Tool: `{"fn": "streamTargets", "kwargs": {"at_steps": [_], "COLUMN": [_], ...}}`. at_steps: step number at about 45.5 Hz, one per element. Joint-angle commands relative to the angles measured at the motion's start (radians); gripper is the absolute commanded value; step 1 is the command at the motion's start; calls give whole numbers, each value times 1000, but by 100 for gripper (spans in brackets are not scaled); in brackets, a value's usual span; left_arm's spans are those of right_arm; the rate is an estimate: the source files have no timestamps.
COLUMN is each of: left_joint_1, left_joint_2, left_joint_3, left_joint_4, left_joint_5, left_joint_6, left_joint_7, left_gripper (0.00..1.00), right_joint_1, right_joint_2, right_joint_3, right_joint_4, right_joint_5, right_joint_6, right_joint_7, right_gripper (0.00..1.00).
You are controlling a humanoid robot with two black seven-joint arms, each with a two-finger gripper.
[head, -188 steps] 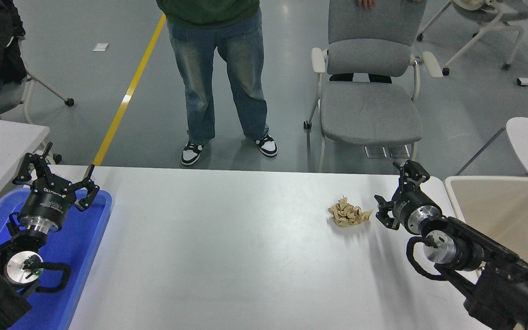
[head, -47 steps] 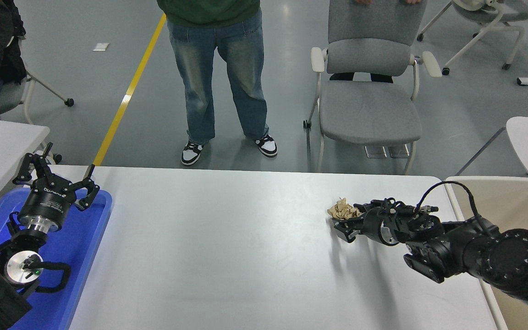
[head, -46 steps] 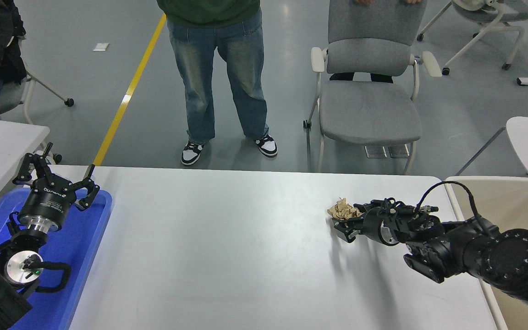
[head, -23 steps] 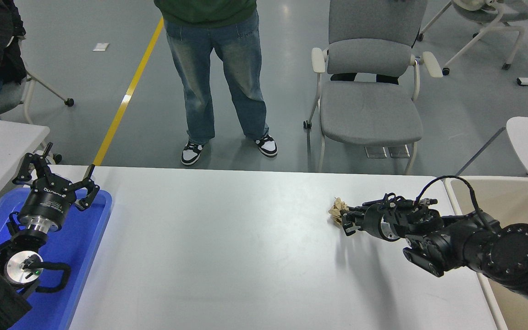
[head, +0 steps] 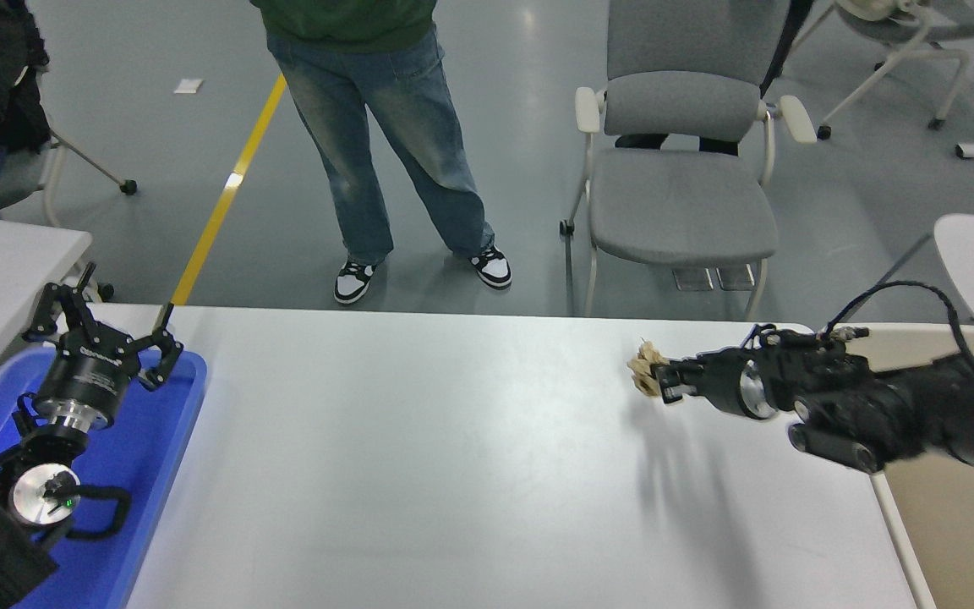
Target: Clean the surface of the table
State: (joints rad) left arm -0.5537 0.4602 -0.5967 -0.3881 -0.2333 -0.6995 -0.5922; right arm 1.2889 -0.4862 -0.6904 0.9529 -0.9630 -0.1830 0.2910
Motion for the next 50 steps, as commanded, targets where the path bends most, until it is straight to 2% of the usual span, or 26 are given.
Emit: {"fn": "streamTargets", "kwargs": {"at_steps": [1,14,22,39,44,50], "left_joint_1": [0,0,0,0,0,0], "left_joint_2": [0,0,0,0,0,0], "left_joint_3": [0,0,0,0,0,0], "left_joint_4": [0,0,0,0,0,0], "left_joint_5": [0,0,0,0,0,0], "left_joint_6": [0,0,0,0,0,0], "left_joint_7": [0,0,0,0,0,0], "left_gripper": [100,100,100,100,100,100], "right_joint_1": [153,346,403,389,350,235], "right_joint_2": [-300,-659,-784,-807,-805,-750], "right_joint_3": [22,23,40,65,65,65], "right_joint_4": [271,429,445,429,363,248], "right_joint_5": [-6,-13,-25,-14,16,145], "right_joint_6": [72,307,418,436,409,318], "right_joint_7": [4,7,8,5,0,0], "right_gripper": [0,0,0,0,0,0]}}
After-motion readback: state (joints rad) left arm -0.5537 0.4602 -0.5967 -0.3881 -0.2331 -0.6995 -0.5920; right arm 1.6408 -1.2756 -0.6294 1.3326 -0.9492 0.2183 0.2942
